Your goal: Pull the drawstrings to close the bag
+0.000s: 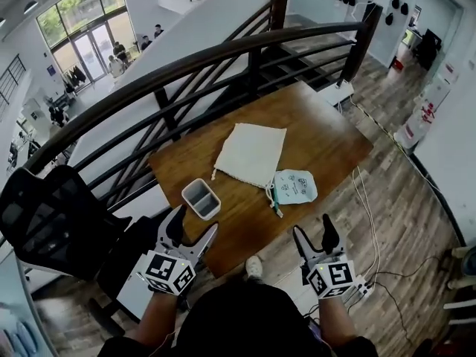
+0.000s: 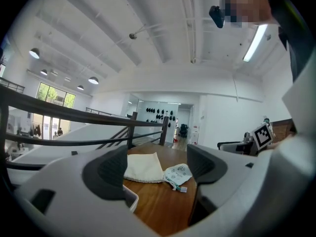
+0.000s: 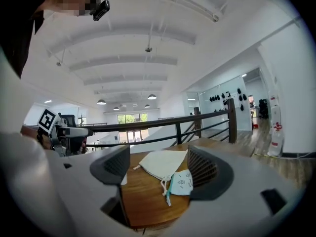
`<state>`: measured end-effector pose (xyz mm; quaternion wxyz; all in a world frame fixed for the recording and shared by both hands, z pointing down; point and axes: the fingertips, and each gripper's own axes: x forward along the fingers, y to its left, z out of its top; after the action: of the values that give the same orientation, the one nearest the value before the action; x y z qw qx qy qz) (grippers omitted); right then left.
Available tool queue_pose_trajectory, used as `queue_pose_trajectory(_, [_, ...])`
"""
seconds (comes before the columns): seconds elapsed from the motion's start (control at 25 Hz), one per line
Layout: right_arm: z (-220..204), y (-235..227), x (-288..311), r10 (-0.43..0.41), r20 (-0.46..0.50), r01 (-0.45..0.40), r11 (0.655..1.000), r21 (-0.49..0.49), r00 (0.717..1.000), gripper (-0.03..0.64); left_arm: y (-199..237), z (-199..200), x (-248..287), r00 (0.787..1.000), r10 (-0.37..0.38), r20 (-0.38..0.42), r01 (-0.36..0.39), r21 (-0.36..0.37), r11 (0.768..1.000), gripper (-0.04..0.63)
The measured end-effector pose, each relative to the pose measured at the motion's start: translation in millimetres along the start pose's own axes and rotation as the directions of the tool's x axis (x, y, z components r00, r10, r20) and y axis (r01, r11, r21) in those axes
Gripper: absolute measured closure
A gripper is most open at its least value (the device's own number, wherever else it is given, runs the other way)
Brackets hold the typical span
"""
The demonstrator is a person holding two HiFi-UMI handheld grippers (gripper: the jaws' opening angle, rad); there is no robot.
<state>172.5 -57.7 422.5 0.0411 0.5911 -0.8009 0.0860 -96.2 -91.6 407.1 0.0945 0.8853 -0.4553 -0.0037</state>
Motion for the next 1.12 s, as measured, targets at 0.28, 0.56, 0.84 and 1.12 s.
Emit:
queue_pose_trajectory(0.28, [-22.4,-18.1,36.2,0.032,-0.071,-0.029,0.999,0.041,0.997,0.27,7.5,-4.2,29.3,1.0,0.013,-0.008,-0.013,-0.005,1.0,0.229])
queue_pose_trajectory(0.56, [-67.8,-30.1,65.1,0.091,-0.189,-0.076,0.993,0.089,0.978,0.295,13.2,-29.5,57.6,0.997,0.046,-0.068,-0.048,-0.024,0.999,0.229])
queue_pose_trajectory(0.84, [-113.1,-33.1,106.3,0.177,-0.315,-0.141,0.981,0.133,0.932,0.322,24.8,-53.9,81.8,0.984,0.116,-0.138,-0.123,-0.04,0.992,0.229])
queue_pose_trajectory(1.12, [-161.2,-23.3,149.8,0.23,-0.492,-0.204,0.973,0.107,0.839,0.342,30.0,-51.0,78.0,0.97,0.18,-0.165,-0.187,-0.028,0.982,0.229])
